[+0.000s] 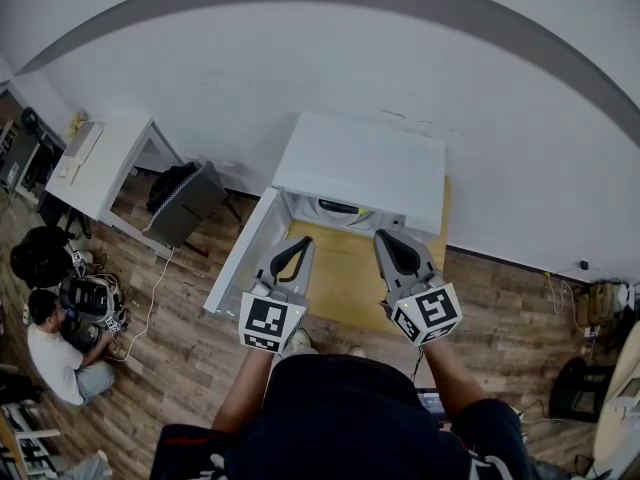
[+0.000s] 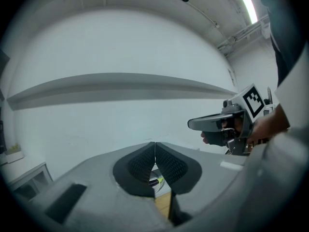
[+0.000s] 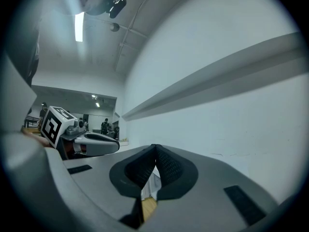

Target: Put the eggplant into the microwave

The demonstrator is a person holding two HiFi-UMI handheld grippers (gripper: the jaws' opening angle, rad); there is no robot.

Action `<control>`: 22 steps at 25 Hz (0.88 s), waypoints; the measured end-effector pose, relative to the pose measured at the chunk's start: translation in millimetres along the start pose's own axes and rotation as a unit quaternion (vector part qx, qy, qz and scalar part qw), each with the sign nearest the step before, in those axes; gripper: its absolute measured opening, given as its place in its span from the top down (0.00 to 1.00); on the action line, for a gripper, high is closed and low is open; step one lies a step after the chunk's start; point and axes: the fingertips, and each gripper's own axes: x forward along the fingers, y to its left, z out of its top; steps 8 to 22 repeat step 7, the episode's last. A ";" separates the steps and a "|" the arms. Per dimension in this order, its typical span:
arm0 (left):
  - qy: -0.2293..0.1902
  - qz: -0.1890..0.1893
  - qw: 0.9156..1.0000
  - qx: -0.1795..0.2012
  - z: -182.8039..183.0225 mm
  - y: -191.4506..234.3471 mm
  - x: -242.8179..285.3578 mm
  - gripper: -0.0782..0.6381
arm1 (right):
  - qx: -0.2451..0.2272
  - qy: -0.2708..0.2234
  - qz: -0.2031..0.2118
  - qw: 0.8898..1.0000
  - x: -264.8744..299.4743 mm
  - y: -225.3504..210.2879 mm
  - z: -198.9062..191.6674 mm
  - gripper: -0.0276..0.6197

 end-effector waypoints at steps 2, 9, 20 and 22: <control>0.000 0.000 1.000 0.000 -0.3 -0.9 0.0 0.87 | 0.001 0.000 0.000 1.000 -0.5 -0.8 0.1 0.94; 0.002 0.000 1.000 0.000 0.3 -1.5 -2.4 0.87 | 0.004 -0.001 0.000 1.000 -1.2 0.7 2.3 0.94; 0.002 0.000 1.000 0.000 0.3 -1.5 -2.4 0.87 | 0.004 -0.001 0.000 1.000 -1.2 0.7 2.3 0.94; 0.002 0.000 1.000 0.000 0.3 -1.5 -2.4 0.87 | 0.004 -0.001 0.000 1.000 -1.2 0.7 2.3 0.94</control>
